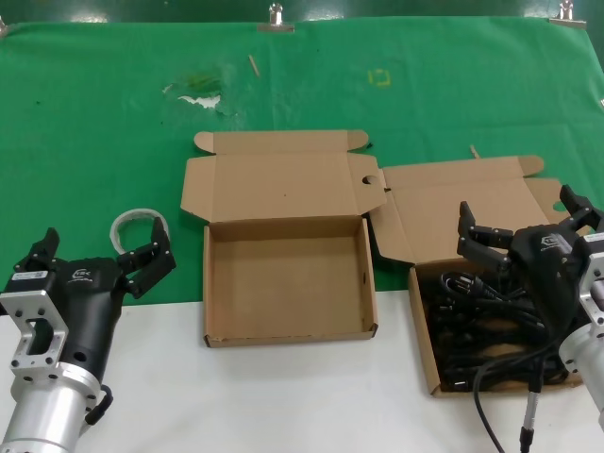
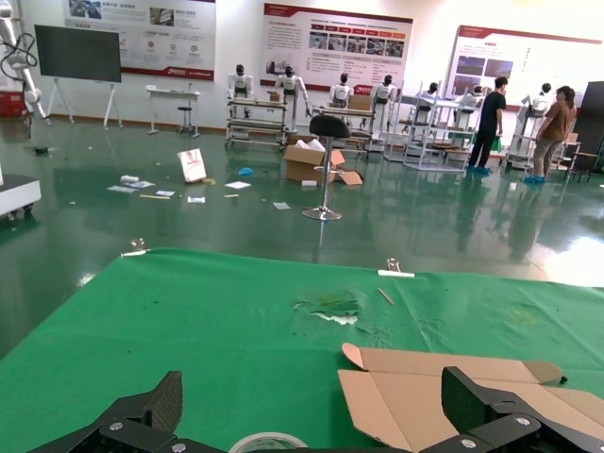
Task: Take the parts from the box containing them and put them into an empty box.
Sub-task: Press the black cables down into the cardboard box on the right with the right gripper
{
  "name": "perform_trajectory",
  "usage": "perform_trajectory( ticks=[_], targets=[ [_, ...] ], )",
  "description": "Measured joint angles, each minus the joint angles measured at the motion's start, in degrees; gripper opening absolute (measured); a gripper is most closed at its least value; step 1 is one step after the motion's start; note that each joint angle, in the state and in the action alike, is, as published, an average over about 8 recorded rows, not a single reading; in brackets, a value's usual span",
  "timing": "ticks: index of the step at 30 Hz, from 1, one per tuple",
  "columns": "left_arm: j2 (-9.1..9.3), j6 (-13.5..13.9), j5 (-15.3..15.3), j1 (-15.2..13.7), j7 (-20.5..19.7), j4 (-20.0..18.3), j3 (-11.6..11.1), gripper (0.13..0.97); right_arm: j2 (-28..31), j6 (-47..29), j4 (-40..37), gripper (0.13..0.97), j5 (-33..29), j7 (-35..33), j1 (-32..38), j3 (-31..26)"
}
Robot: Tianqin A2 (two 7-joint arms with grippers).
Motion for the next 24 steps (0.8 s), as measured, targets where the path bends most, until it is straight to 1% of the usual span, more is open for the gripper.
perform_trajectory(
  ticks=[24],
  targets=[
    [0.00,0.0,0.0,0.0,0.0,0.0,0.0,0.966,0.0,0.0,0.0,0.966,0.0,0.0,0.0,0.0]
  ],
)
